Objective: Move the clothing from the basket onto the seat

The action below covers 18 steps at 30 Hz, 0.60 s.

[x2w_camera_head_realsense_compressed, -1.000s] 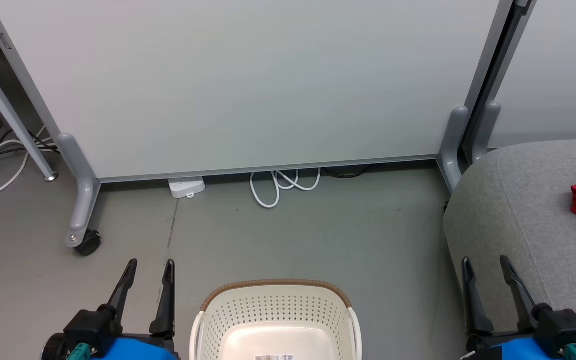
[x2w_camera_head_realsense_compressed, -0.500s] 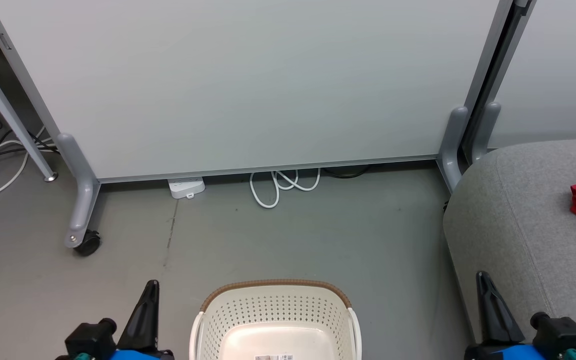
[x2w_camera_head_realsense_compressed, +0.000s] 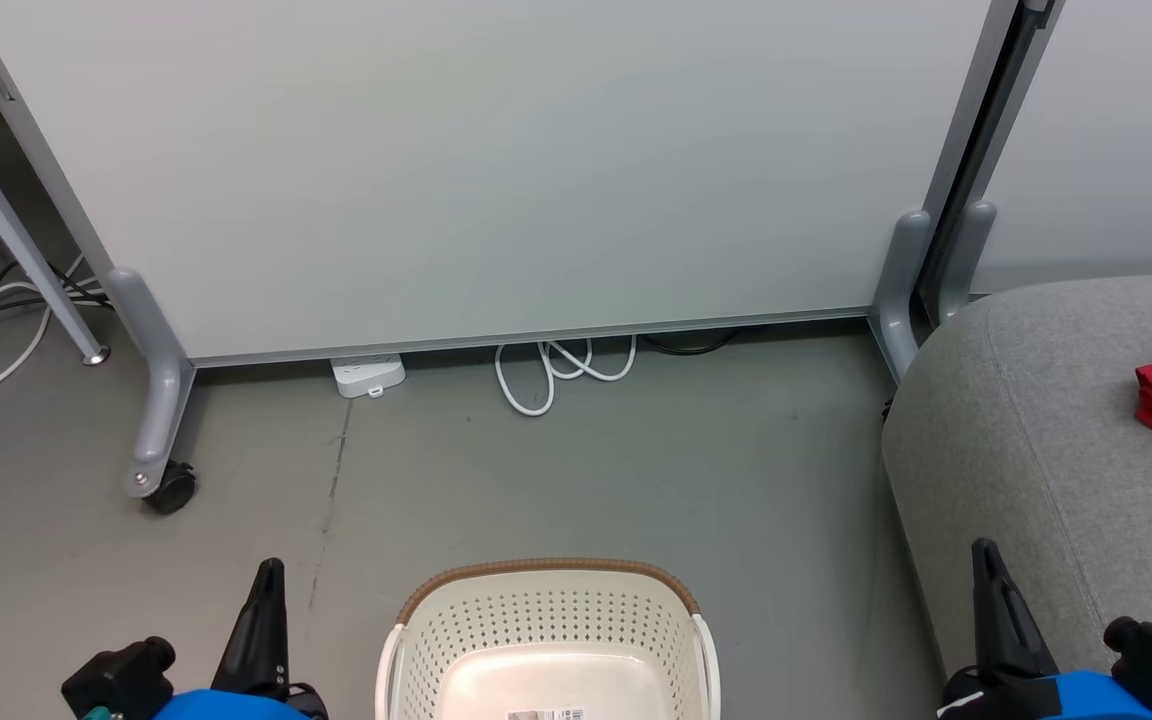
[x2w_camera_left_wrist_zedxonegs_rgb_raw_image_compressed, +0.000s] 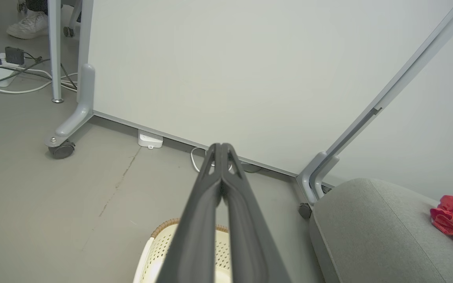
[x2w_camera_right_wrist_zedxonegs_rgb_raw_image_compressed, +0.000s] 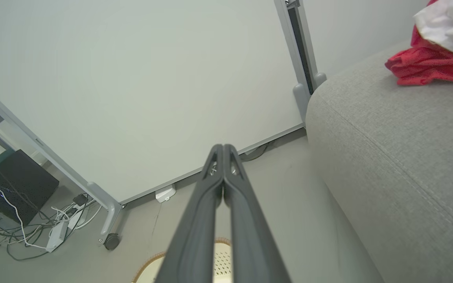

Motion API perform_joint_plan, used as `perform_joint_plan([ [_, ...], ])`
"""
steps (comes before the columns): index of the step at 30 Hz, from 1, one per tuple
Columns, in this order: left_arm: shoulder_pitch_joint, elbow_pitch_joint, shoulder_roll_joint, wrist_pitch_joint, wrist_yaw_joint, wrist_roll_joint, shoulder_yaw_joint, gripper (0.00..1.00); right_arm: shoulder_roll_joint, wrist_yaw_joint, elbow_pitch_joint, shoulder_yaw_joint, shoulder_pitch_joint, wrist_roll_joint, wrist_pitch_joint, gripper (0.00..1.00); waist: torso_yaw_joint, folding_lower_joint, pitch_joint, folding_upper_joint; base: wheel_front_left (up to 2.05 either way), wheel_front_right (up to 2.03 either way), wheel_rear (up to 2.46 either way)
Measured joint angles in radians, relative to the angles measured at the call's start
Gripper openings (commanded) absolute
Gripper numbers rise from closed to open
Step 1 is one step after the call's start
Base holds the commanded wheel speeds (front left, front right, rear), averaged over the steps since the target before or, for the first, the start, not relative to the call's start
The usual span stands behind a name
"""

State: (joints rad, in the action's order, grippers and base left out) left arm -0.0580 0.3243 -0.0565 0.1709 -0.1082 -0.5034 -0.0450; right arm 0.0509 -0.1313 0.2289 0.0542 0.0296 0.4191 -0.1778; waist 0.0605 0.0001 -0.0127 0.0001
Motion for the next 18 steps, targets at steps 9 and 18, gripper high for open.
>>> perform_joint_plan([
  [9, -0.002, -0.010, 0.001, -0.035, 0.000, -0.141, 0.017, 0.00, 0.000, 0.000, 0.002, 0.007, -0.016, 0.155, 0.038, 0.00, -0.005, 0.0000, 0.001, 0.0000, 0.00, 0.00, 0.00],
  [18, -0.006, -0.018, 0.002, -0.068, -0.002, -0.269, 0.038, 0.00, 0.000, 0.000, 0.004, 0.015, -0.031, 0.293, 0.072, 0.00, -0.010, 0.0000, 0.002, -0.0001, 0.00, 0.00, 0.00],
])
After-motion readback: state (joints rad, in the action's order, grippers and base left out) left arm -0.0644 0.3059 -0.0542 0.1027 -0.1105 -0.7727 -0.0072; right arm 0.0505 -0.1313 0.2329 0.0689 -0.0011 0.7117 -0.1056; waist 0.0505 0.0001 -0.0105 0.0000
